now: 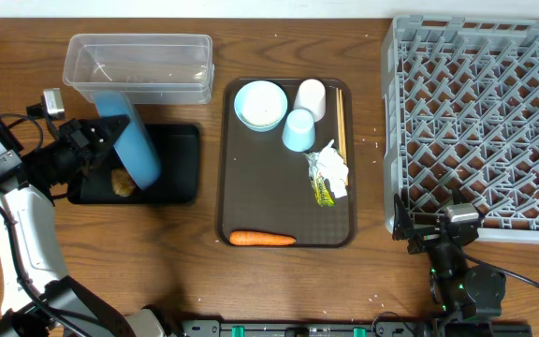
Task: Sort waste into correct bins and load items into the dishwasher rack
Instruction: 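Carry the emptied blue plate back over the brown tray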
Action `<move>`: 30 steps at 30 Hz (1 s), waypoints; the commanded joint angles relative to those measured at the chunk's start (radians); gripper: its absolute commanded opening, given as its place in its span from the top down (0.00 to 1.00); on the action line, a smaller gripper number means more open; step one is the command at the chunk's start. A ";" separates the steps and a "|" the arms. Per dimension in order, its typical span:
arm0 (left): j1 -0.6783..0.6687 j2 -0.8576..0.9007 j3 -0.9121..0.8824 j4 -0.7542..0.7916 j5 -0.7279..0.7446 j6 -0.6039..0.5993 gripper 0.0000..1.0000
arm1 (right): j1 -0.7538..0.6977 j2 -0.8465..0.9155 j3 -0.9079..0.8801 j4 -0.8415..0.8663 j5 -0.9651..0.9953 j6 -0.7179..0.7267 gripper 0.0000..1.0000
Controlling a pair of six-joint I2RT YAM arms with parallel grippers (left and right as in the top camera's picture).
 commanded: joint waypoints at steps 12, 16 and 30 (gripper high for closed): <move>-0.081 -0.163 -0.001 0.001 0.012 0.002 0.94 | -0.015 -0.004 -0.002 -0.003 -0.005 -0.011 0.01; -0.183 -0.269 -0.001 -0.045 -0.152 0.006 0.94 | -0.015 -0.004 -0.002 -0.003 -0.005 -0.011 0.01; -0.877 -0.380 -0.001 -0.230 -0.906 0.115 0.94 | -0.015 -0.004 -0.002 -0.003 -0.005 -0.011 0.01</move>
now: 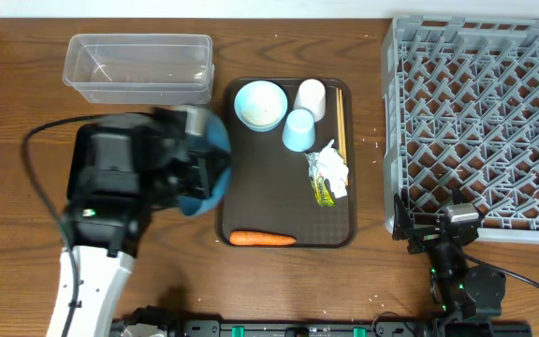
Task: Sort waste into correct bins and load items into the dishwasher rack
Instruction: 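Carry the emptied blue plate back over the brown tray, then lower the blue plate onto the brown tray and release it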
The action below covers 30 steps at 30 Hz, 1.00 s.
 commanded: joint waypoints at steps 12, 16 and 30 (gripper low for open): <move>-0.436 0.221 0.000 0.065 -0.362 0.031 0.94 | -0.015 -0.004 -0.002 -0.003 -0.005 -0.011 0.01; -0.499 0.317 0.000 0.107 -0.362 0.031 0.94 | -0.015 -0.003 -0.002 -0.003 -0.005 -0.011 0.01; -0.558 0.451 0.000 0.144 -0.443 0.031 0.94 | -0.015 -0.003 -0.002 -0.003 -0.005 -0.011 0.01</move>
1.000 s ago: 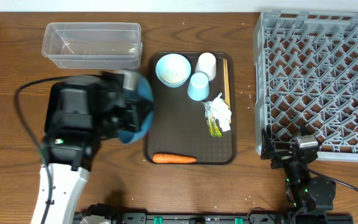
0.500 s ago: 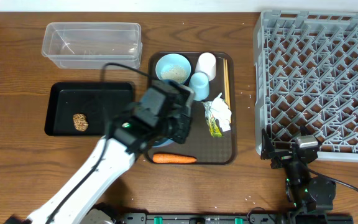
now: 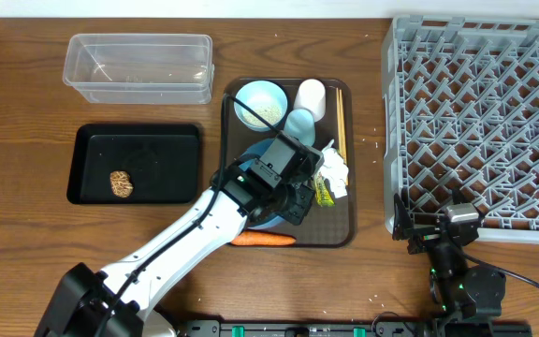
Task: Sort waste into correct bins and load items into the dishwasher rack
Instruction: 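Lower the blue plate onto the brown tray and release it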
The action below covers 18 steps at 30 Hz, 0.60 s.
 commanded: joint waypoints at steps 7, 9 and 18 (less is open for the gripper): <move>0.000 0.003 0.000 0.006 -0.165 0.021 0.94 | -0.015 -0.003 -0.002 -0.003 -0.005 -0.011 0.01; 0.000 0.003 0.000 0.011 -0.164 0.021 0.94 | -0.015 -0.003 -0.002 -0.003 -0.005 -0.011 0.01; 0.000 0.004 0.000 0.024 -0.164 0.021 0.94 | -0.015 -0.001 -0.002 -0.003 -0.005 -0.011 0.01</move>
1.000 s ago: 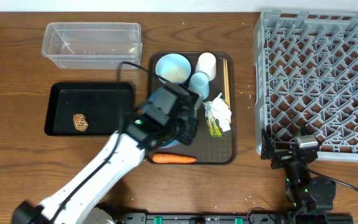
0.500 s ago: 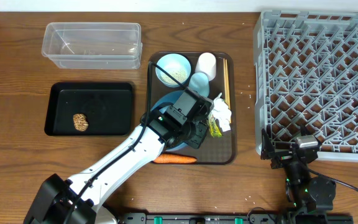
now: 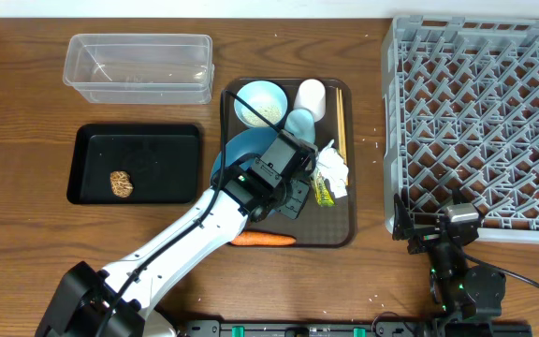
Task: Sort waste into correct bins and load items into the dishwasher rack
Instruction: 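Lower the blue plate onto the brown tray and release it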
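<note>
My left gripper (image 3: 286,185) is low over the middle of the brown tray (image 3: 344,229), shut on a blue plate (image 3: 238,155). The plate sticks out to its upper left, over the tray's left rim. The arm hides the fingers. On the tray also lie a pale blue bowl (image 3: 259,103), a white cup (image 3: 312,96), a blue cup (image 3: 298,126), chopsticks (image 3: 340,117), a crumpled wrapper (image 3: 329,174) and a carrot (image 3: 262,239). My right gripper (image 3: 412,229) rests shut at the front left corner of the grey dishwasher rack (image 3: 480,122).
A black tray (image 3: 148,140) holding one brown food scrap (image 3: 121,183) lies left of the brown tray. A clear plastic container (image 3: 138,67) stands behind it. The rack fills the right side of the table.
The blue plate showed below and under the left gripper near the carrot; now it shows at the gripper's upper left by the tray's left rim. The right arm has not moved.
The left gripper first held the blue plate tilted over the black tray, with a food scrap lying there. Then it held the plate between the two trays. After that it was over the brown tray, where the plate now lies low at the left side.
</note>
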Action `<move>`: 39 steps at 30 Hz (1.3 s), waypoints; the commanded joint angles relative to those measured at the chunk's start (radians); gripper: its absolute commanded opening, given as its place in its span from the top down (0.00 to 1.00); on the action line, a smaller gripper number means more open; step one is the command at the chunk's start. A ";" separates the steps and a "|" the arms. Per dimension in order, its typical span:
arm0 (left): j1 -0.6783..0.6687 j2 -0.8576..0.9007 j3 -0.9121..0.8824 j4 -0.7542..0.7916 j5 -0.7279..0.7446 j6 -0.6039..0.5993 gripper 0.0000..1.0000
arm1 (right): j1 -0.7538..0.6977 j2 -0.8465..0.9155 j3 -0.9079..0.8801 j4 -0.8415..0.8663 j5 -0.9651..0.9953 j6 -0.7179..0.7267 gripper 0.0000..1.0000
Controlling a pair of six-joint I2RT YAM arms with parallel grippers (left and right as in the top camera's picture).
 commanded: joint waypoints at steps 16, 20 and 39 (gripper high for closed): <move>-0.001 0.083 0.000 0.033 -0.018 0.013 0.83 | -0.015 -0.001 -0.002 -0.003 -0.005 -0.011 0.01; -0.001 0.083 0.000 0.039 -0.018 0.013 0.77 | -0.015 -0.001 -0.002 -0.003 -0.004 -0.011 0.01; 0.000 -0.278 0.000 -0.216 0.057 -0.029 0.02 | -0.015 -0.001 -0.002 -0.003 -0.005 -0.011 0.01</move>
